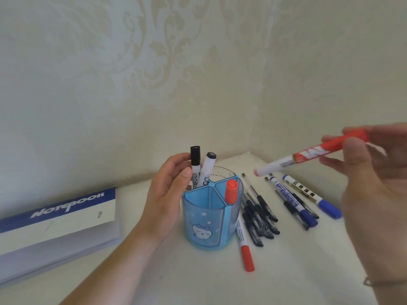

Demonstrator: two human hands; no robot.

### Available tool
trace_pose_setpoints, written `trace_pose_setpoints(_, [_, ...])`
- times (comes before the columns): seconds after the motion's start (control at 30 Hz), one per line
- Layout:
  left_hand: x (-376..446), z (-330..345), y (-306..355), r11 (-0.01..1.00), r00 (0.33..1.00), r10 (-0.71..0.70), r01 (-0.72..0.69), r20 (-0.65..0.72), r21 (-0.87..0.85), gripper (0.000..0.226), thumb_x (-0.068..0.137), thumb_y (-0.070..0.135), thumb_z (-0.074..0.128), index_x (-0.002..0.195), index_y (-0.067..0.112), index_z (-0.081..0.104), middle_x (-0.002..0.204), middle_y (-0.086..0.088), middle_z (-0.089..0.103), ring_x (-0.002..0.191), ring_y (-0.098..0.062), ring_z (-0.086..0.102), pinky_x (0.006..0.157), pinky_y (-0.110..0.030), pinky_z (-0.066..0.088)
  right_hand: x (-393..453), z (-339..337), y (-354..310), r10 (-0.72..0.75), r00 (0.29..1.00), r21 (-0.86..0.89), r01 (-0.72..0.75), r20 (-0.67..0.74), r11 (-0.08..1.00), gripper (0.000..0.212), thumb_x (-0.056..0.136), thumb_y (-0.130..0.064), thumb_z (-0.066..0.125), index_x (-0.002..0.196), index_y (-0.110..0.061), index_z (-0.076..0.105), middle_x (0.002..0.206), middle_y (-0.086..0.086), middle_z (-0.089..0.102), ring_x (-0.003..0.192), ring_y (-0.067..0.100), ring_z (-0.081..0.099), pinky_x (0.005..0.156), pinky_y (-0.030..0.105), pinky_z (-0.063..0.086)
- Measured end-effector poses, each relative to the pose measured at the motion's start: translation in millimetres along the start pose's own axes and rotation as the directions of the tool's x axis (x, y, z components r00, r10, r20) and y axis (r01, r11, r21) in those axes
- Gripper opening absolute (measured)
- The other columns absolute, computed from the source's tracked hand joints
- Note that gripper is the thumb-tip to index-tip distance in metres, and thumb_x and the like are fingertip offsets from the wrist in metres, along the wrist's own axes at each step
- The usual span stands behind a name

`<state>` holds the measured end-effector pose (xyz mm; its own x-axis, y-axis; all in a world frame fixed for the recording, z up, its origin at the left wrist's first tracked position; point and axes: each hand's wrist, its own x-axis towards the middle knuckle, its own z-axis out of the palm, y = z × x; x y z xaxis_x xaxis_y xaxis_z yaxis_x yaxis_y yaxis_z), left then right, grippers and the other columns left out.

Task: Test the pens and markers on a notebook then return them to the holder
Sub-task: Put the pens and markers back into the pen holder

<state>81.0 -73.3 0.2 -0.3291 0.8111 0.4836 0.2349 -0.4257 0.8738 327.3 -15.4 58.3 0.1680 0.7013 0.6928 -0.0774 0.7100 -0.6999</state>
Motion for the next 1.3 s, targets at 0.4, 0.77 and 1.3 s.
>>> trace_pose_setpoints(0.4, [-0.9,-0.8,1.2,1.000,1.000,0.015,-0.015,-0.004,0.000,0.044,0.090,0.046,0.044,0.128,0.024,0.052,0.109,0.007,0.070,0.102,-0.013,0.063,0.079,-0.027,0.049,-26.0,23.2,-0.4,0.012,0.935,-0.080,0.017,0.356,0.997,0.030,0.086,-0.016,0.067,0.101,-0.040,0.058,0.096,-0.003,0.072,0.078,0.018,0.073,0.069,0.035,0.057])
trace_pose_setpoints(0.77, [3.7,-5.2,-6.5,0.998,0.998,0.027,-0.030,-0.064,-0.051,0.049,0.087,0.053,0.039,0.120,0.021,0.056,0.103,0.001,0.068,0.094,-0.019,0.062,0.081,-0.023,0.048,-56.3,24.5,10.3,0.655,0.410,-0.768,0.423,0.635,0.480,0.032,0.076,-0.052,0.057,0.075,-0.026,0.040,0.086,-0.007,0.058,0.080,0.016,0.058,0.068,0.032,0.050])
trace_pose_setpoints(1.3, [2.4,-4.0,-8.3,0.992,0.994,-0.067,0.075,0.082,-0.105,0.078,0.075,0.082,0.044,0.130,0.028,0.052,0.124,-0.006,0.066,0.112,-0.025,0.063,0.099,-0.042,0.045,-6.7,9.4,-10.6,-0.063,0.985,-0.019,0.067,0.159,0.998,0.019,0.090,-0.024,0.058,0.104,-0.027,0.046,0.079,-0.006,0.073,0.070,0.011,0.067,0.059,0.021,0.048])
